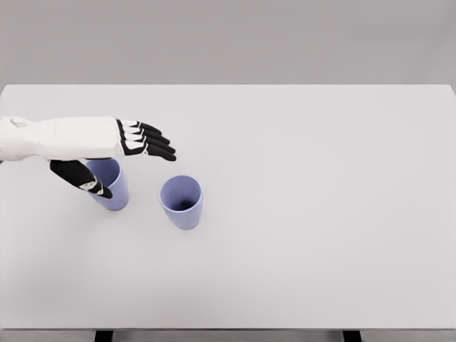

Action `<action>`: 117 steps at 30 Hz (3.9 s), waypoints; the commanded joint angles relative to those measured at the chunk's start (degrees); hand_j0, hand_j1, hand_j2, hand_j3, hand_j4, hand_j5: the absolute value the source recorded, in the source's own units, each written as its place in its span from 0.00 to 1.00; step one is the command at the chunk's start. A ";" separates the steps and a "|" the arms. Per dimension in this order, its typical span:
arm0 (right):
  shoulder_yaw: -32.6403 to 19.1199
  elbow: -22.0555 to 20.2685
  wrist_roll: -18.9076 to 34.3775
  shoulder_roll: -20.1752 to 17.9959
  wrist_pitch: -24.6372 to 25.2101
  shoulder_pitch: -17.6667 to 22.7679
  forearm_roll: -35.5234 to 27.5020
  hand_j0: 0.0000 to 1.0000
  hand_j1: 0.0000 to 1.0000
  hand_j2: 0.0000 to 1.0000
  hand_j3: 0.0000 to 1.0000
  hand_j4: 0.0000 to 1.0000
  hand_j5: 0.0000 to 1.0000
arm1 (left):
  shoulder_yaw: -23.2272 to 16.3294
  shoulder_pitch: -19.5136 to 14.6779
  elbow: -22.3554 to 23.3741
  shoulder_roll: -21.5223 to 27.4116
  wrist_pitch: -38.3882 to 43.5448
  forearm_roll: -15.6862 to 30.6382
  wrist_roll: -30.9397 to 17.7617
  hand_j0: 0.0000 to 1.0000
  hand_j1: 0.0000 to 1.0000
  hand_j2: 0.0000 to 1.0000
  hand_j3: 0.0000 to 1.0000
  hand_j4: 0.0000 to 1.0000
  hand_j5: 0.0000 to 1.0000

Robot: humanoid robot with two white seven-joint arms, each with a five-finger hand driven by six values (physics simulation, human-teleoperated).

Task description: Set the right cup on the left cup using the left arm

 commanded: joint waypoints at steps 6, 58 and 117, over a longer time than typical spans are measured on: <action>-0.06 0.04 0.00 0.00 -0.04 0.09 0.07 1.00 1.00 1.00 1.00 1.00 1.00 | -0.35 -1.76 0.00 -2.71 0.17 0.02 0.02 1.00 1.00 1.00 1.00 1.00 1.00; -0.15 0.04 0.00 0.00 -0.04 0.09 0.07 1.00 1.00 1.00 1.00 1.00 1.00 | -7.82 -1.58 9.40 -13.35 0.17 -9.73 1.51 1.00 1.00 1.00 1.00 1.00 1.00; -0.15 0.04 0.00 0.00 -0.04 0.09 0.07 1.00 1.00 1.00 1.00 1.00 1.00 | -7.82 2.81 16.17 -19.06 0.17 -16.06 2.57 0.78 0.78 0.78 0.78 0.78 0.78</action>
